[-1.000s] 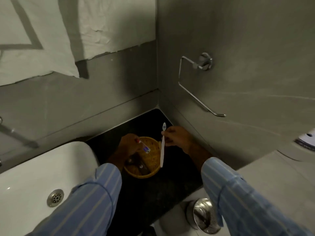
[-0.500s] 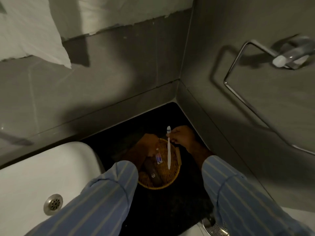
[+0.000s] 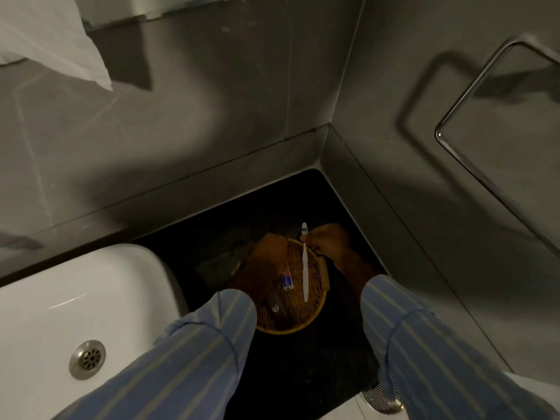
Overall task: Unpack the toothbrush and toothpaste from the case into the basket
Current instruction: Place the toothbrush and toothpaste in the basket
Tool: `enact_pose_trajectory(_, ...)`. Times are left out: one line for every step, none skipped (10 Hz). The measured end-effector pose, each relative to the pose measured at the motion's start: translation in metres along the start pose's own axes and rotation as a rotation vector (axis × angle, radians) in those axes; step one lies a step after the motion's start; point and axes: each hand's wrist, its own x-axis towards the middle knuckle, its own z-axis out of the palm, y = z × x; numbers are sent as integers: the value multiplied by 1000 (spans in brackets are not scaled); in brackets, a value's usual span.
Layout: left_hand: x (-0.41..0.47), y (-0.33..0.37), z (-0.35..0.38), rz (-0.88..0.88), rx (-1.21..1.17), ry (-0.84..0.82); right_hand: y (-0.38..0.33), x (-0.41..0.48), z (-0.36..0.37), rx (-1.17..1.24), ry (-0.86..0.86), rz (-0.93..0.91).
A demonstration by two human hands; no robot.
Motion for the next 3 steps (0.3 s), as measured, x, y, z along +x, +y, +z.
enact_pose_trajectory(-5, 0, 1, 5, -24, 21, 5, -5, -1, -15, 4, -51)
enact_pose_trajectory(-20, -1, -3, 29, -35, 49, -4, -26, -9, -42, 80, -93)
enact_pose_trajectory(-39, -2, -9, 97, -34, 131, -24, -52, -24, -21, 142, -195)
